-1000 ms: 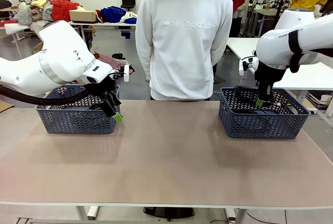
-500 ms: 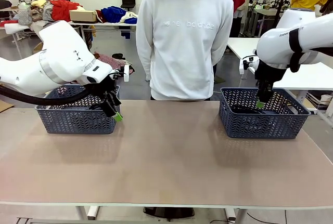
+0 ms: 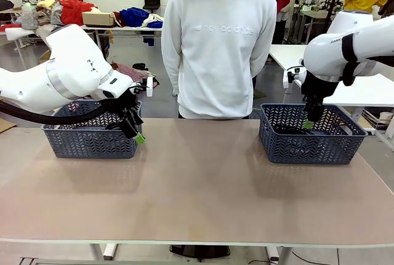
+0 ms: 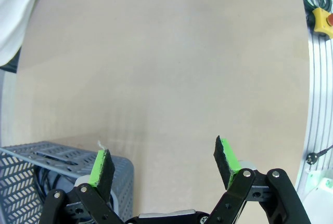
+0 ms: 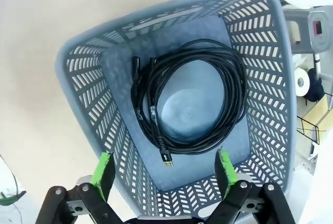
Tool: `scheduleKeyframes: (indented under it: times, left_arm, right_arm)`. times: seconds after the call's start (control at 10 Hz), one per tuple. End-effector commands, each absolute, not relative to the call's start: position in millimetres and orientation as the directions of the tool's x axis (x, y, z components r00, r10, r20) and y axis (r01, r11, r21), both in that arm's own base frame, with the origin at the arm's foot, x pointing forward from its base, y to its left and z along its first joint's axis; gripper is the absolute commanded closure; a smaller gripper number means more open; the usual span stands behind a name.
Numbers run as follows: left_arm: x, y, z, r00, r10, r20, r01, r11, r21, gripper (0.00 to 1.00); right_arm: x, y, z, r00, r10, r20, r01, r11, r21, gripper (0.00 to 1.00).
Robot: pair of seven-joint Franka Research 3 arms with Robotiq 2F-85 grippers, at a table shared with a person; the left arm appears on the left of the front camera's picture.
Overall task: Organize the cables according to human instructions.
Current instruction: Pick up a bundle of cables and place it in the basket indicated by the human.
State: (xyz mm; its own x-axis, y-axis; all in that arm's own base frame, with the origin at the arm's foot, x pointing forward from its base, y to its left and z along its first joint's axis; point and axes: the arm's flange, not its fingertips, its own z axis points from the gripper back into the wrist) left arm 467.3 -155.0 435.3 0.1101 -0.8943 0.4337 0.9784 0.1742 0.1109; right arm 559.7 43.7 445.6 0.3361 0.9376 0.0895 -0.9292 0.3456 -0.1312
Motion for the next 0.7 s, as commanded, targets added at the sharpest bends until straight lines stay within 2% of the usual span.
scheduleKeyframes:
  times: [0.0,0.6]
  left_arm:
    - [467.8,-152.0,436.8,0.100,-0.896,0.432,0.981,0.162,0.109,0.00]
    - [467.8,-152.0,436.8,0.100,-0.896,0.432,0.981,0.162,0.109,0.00]
  right_arm:
    - [559.6,43.4,445.9,0.330,0.940,0.089,-0.931,0.340,-0.132,0.00]
    - [559.6,43.4,445.9,0.330,0.940,0.089,-0.931,0.340,-0.132,0.00]
